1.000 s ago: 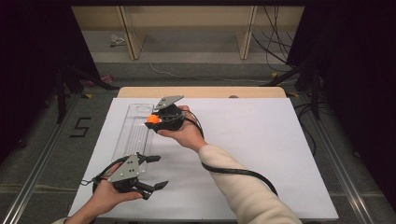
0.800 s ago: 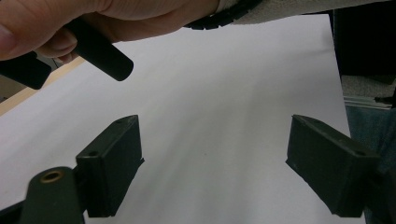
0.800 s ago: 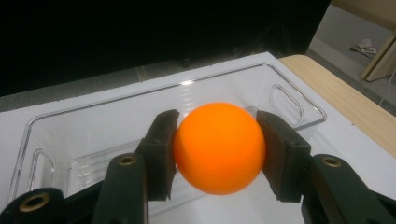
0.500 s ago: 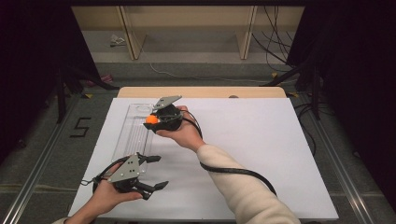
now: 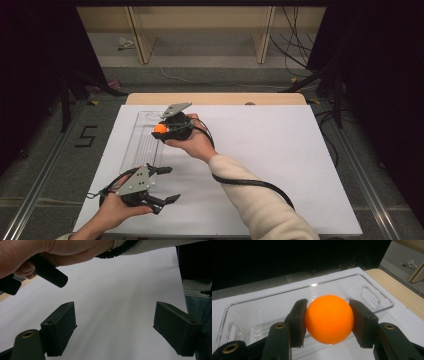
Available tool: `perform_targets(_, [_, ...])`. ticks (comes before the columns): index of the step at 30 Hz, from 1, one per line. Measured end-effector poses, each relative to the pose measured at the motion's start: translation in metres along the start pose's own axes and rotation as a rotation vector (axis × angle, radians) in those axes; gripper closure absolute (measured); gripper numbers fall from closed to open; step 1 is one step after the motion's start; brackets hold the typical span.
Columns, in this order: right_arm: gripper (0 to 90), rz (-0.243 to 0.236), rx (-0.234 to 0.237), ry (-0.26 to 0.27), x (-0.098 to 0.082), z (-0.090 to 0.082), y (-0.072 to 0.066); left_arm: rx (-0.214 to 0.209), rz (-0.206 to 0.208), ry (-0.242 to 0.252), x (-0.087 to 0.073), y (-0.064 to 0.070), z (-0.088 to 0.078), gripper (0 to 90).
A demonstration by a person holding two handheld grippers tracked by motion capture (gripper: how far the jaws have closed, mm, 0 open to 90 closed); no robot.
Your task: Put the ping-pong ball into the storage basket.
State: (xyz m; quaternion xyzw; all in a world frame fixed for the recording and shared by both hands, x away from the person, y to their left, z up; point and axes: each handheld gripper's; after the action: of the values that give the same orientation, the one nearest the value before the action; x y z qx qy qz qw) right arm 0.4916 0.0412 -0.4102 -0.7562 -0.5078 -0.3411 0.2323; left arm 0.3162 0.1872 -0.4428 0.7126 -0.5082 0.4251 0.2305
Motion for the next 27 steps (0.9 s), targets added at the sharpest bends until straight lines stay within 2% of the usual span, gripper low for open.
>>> perform_targets(27, [51.4,-0.006,0.017,-0.004,0.009,0.012,-0.004,-0.003,0.007,-0.007,0.000,0.001,0.000,17.6])
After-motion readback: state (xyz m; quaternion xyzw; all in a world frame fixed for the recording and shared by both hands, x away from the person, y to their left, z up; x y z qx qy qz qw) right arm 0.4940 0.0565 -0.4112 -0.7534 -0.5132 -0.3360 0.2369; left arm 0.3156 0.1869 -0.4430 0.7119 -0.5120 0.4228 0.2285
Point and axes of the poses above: each handheld gripper's, and its own axes: z roughly forward along the jaws, x roughly out of its top, y roughly to its right, and after that the axes turned 10 degrees about -y, right-handed
